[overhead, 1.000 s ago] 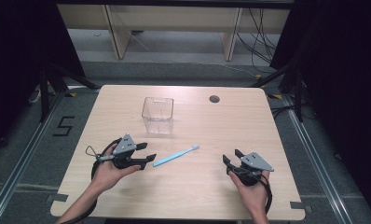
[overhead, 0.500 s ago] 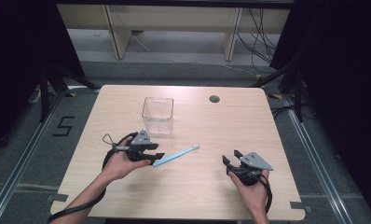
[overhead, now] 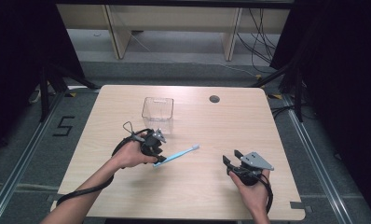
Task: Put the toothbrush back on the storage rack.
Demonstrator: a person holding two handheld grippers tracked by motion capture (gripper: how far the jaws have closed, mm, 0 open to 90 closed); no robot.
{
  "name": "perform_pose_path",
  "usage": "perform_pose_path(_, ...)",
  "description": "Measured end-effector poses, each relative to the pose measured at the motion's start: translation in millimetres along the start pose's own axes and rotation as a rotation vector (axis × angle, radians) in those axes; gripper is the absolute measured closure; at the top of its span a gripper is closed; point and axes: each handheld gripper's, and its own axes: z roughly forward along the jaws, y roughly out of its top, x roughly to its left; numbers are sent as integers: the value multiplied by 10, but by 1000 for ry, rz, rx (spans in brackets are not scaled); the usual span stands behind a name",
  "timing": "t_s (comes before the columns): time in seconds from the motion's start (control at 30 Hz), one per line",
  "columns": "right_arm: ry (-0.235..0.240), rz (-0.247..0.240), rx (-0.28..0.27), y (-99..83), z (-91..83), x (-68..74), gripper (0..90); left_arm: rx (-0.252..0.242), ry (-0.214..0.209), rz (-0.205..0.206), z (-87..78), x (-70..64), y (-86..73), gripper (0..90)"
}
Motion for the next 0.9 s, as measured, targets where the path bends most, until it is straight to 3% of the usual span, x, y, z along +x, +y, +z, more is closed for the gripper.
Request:
perform_pose_path(0.07,3,2,4,1,0,3,466,15,-8,7,11,6,21,608)
perform_pose_path(0.13,7,35,14,0,-2,33,466,43,-17,13,33,18,59,624)
perform_pose_path(0.17,8,37,15,1,-2,36,466,85,-32,16,66,18,89,624)
perform_pose_path(0.27,11,15,7,4,7,20,466,122,-41,26,99,22,116,624)
perform_pose_path(0.3,17,10,12,9,1,17,466,171,-51,55,119,33,141,624)
perform_pose_path(0.33,17,10,12,9,1,17,466,171,-51,55,119,33,141,623)
perform_pose_path(0.37,23,22,9,10,3,22,466,207,-59,72,137,33,166,621)
perform_pose_path(0.4,10,0,-12,5,14,9,466,224,-60,83,144,33,177,618)
perform_pose_path(0.5,3,-6,1,9,5,6,466,245,-66,92,154,36,207,613)
perform_pose_path(0.53,18,18,8,5,9,22,465,260,-65,97,167,44,232,612)
perform_pose_path(0.57,6,-4,1,8,9,10,466,269,-63,97,178,47,241,612)
perform_pose_path(0.67,12,-8,4,9,6,11,465,297,-50,108,209,55,264,614)
perform_pose_path(0.8,6,-10,-3,8,4,8,467,300,-54,101,228,51,283,618)
perform_pose_path(0.9,15,14,10,5,3,14,467,314,-48,115,264,42,301,619)
